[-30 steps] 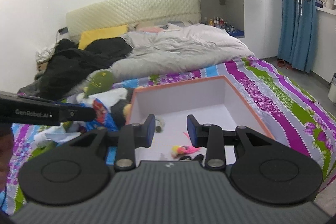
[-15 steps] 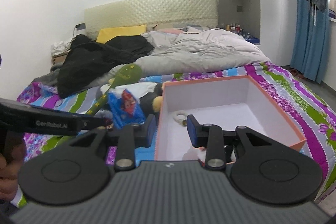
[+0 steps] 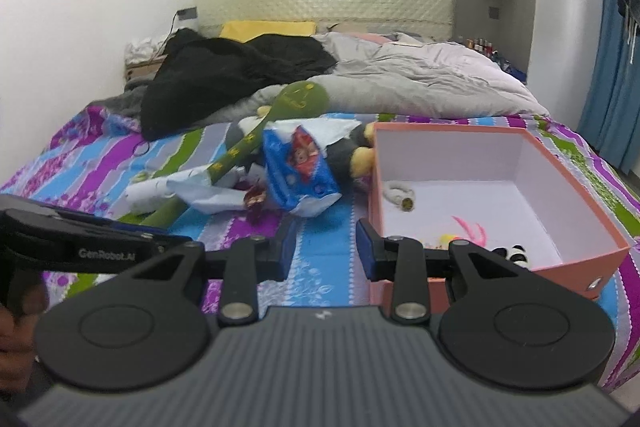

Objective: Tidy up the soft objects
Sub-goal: 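Move both tools back from the box to the pile, then grasp the blue snack bag with the right tool while the left tool grasps the red-brown wrapper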

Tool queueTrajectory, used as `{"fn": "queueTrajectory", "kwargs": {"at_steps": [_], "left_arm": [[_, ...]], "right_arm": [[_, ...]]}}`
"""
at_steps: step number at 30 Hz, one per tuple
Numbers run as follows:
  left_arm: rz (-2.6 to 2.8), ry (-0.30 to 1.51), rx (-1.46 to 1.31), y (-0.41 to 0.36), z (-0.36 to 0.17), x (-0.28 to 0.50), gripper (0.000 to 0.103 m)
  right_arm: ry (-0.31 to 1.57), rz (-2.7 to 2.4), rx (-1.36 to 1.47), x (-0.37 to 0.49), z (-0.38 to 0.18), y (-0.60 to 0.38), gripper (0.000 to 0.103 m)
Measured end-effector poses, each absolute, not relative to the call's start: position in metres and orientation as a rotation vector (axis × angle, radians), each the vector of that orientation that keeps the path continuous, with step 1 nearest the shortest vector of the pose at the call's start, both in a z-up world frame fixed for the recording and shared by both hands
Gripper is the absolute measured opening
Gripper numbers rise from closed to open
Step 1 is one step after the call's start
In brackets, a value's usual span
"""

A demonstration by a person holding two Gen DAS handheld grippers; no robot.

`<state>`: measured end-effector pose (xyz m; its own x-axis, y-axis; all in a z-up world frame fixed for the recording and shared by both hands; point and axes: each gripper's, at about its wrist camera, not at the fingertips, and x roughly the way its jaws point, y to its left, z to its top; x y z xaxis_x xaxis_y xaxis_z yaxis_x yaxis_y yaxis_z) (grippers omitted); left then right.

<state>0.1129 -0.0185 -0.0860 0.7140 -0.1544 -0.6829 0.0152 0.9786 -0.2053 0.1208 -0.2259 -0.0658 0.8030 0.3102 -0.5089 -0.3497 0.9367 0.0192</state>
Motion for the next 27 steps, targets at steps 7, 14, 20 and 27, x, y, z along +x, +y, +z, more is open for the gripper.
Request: {"fn": "queueTrajectory", "kwargs": {"at_steps": [7, 14, 20, 27], "left_arm": [[-0.031, 0.797, -0.254, 0.016, -0.109, 0.111, 0.035], [-0.022, 0.827, -0.307, 0.032, -0.14, 0.142, 0.036], [-0.023, 0.842, -0.348, 0.041, -0.169, 0.184, 0.044], [-0.031, 0.861, -0.383, 0.053, -0.195, 0.237, 0.044]], "right_arm": [[0.581, 0.385, -0.118, 0.13, -0.083, -0.201, 0.036], [0.58, 0.411, -0.201, 0.157, -0.102, -0.169, 0.037], [0.555, 0.429, -0.257, 0.19, -0.117, -0.145, 0.049], [0.542, 0.427, -0.333, 0.229, -0.143, -0.126, 0.049]]}}
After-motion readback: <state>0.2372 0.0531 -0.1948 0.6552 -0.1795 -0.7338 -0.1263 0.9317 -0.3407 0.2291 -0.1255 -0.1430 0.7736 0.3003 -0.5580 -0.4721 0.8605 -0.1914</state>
